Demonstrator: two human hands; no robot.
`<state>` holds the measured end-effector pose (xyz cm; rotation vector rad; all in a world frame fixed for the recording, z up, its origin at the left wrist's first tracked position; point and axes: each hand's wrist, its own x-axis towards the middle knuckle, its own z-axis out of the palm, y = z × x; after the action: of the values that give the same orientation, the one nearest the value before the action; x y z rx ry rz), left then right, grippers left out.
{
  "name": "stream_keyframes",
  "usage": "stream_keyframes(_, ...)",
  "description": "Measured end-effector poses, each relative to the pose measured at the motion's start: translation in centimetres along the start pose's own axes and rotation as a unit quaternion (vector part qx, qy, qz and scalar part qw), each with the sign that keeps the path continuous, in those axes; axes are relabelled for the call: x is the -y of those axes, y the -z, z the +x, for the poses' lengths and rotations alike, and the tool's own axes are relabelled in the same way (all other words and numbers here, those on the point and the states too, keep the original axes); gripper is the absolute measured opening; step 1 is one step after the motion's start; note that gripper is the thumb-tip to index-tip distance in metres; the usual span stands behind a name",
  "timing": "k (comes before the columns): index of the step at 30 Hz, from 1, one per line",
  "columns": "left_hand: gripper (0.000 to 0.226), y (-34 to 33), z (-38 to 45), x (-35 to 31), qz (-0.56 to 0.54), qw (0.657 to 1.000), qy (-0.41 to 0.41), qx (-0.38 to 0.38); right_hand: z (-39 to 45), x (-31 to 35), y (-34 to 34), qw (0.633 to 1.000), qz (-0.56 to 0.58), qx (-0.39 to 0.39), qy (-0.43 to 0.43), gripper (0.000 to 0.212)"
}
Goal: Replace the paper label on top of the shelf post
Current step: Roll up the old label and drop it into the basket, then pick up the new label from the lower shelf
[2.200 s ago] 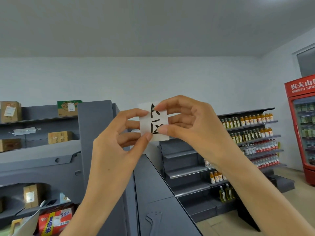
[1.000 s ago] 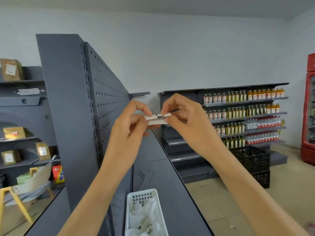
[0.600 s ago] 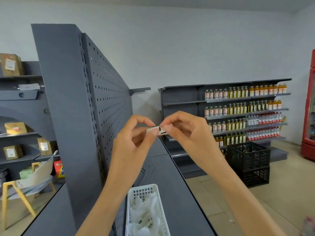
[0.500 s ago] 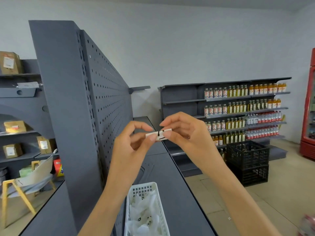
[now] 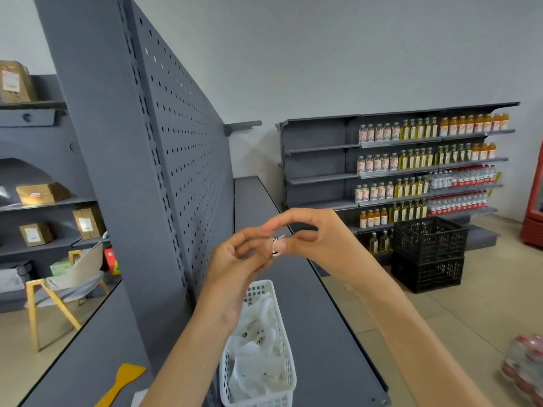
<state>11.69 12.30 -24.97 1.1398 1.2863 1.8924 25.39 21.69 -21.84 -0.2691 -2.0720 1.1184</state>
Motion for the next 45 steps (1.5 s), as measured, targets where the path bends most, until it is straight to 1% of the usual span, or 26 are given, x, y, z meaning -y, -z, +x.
stream_keyframes(3,0.015,0.0,-0.4,0.6,-0.040,0.999,0.011,-0.027,0.0,-1.1,-0.9,0.997,-0.063,-0.050,-0.006,0.012)
stream_keyframes(5,0.017,0.1,-0.9,1.2,-0.044,0.998,0.017,-0.052,0.1,-2.1,-1.7,0.990,-0.115,-0.079,-0.018,0.009)
stream_keyframes(6,0.014,0.1,-1.2,1.5,-0.041,0.997,0.019,-0.065,0.2,-2.6,-2.1,0.987,-0.130,-0.091,-0.023,0.010)
stream_keyframes(8,0.010,0.1,-1.9,2.1,-0.037,0.996,0.024,-0.079,0.4,-3.4,-2.7,0.986,-0.124,-0.109,-0.031,0.007)
stream_keyframes(9,0.013,0.3,-2.2,2.4,-0.031,0.996,0.027,-0.078,0.5,-3.8,-3.0,0.987,-0.114,-0.112,-0.033,0.006)
stream_keyframes(11,0.020,0.7,-2.7,2.7,-0.007,0.997,0.037,-0.069,0.5,-4.7,-3.7,0.986,-0.112,-0.116,-0.036,0.010)
stream_keyframes(14,0.024,1.5,-3.2,2.9,0.037,0.996,0.066,-0.054,0.3,-6.3,-4.9,0.980,-0.148,-0.129,-0.040,0.016)
stream_keyframes(16,0.028,1.8,-3.8,3.3,0.096,0.992,0.068,-0.042,0.0,-7.3,-5.7,0.980,-0.164,-0.106,-0.038,0.012)
stream_keyframes(19,0.044,1.9,-5.3,4.1,0.210,0.978,0.003,-0.012,-0.8,-8.8,-7.1,0.981,-0.171,-0.059,-0.067,0.018)
stream_keyframes(21,0.049,1.9,-6.4,3.9,0.226,0.972,-0.062,-0.003,-1.5,-9.9,-8.1,0.979,-0.184,-0.011,-0.089,0.015)
stream_keyframes(24,0.040,2.1,-7.8,2.8,0.225,0.962,-0.153,-0.016,-2.6,-11.5,-9.0,0.965,-0.212,0.054,-0.144,0.010)
stream_keyframes(25,0.036,2.3,-8.3,2.2,0.220,0.959,-0.180,-0.019,-2.8,-11.9,-9.3,0.960,-0.218,0.065,-0.160,0.015)
stream_keyframes(27,0.029,2.8,-9.2,1.2,0.203,0.952,-0.229,-0.024,-2.9,-12.3,-9.6,0.953,-0.237,0.068,-0.176,0.023)
stream_keyframes(29,0.026,3.6,-9.7,0.5,0.190,0.946,-0.259,-0.033,-2.8,-12.2,-9.9,0.948,-0.260,0.050,-0.176,0.023)
stream_keyframes(31,0.026,4.6,-9.7,0.1,0.192,0.942,-0.272,-0.044,-2.7,-11.9,-9.8,0.954,-0.243,0.043,-0.170,0.024)
stream_keyframes(32,0.027,5.2,-9.7,0.0,0.195,0.940,-0.276,-0.049,-2.6,-11.6,-9.8,0.960,-0.220,0.048,-0.166,0.028)
stream_keyframes(35,0.029,7.1,-9.7,-0.4,0.198,0.937,-0.280,-0.064,-2.1,-9.3,-9.8,0.976,-0.117,0.076,-0.165,0.044)
stream_keyframes(38,0.031,9.5,-9.6,-1.0,0.194,0.937,-0.281,-0.075,-1.5,-5.1,-10.3,0.983,-0.020,0.108,-0.145,0.047)
stream_keyframes(42,0.030,12.5,-9.3,-2.3,0.187,0.938,-0.279,-0.082,-1.0,1.6,-11.3,0.981,0.066,0.176,-0.056,0.040)
stream_keyframes(45,0.031,14.8,-9.0,-3.7,0.215,0.932,-0.284,-0.070,-0.8,5.6,-12.7,0.979,0.087,0.185,0.016,0.034)
